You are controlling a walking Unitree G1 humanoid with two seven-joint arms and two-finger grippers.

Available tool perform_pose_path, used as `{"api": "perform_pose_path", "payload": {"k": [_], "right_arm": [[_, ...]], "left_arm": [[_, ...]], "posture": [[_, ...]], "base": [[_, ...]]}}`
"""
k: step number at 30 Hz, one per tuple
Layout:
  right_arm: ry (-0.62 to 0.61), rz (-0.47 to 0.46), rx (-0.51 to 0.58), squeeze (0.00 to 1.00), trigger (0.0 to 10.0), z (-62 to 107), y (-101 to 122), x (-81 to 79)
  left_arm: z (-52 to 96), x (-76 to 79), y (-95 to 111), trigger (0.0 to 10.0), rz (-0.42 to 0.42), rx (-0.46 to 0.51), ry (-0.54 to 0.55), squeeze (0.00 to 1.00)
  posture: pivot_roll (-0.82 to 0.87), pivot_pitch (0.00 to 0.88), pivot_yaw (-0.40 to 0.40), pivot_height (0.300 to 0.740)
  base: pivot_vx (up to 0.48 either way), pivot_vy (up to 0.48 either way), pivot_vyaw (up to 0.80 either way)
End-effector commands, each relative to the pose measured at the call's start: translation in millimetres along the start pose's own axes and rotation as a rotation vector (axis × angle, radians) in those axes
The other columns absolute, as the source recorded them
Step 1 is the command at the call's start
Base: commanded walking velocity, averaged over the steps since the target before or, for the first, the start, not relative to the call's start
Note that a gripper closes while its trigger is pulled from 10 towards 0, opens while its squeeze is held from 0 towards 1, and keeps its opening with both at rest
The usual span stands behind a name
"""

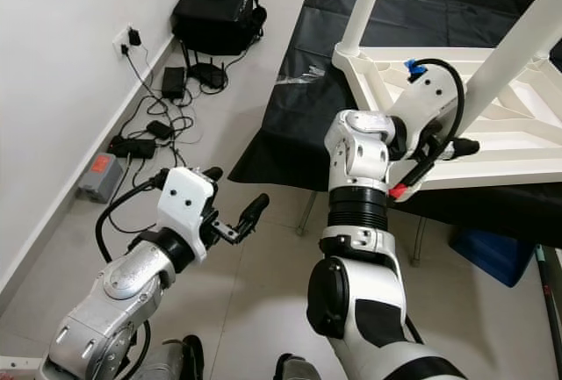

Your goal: Building children table

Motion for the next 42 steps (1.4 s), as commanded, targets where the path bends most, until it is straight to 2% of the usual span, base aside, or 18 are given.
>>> {"api": "perform_pose_path", "payload": {"k": [1,42], "right_arm": [[0.007,-0.013,-0.001,0.0,10.0,3.3,5,-1.9],[0.033,-0.015,-0.014,0.0,10.0,22.9,9,4.5]], "left_arm": [[-1.0,2.0,0,10.0,0.001,0.003,-0.006,0.0],[-1.2,-0.6,1,10.0,-0.001,0.006,0.003,0.0]], "posture": [[0.12,0.187,-0.09,0.74],[0.12,0.195,-0.087,0.74]], "base": [[0.0,0.0,0.0],[0.0,0.0,0.0]]}}
Point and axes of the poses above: a point about 5 cm out from each wrist's last joint towards the gripper, its own z axis pointing back from the gripper into the wrist, its own y axis along the axis of the wrist's last joint, x = y × z, the point moved 5 cm from there along -z, pointing out of the wrist towards the gripper, and after that the axes turned 6 degrees about -z, right-handed, at the moved point
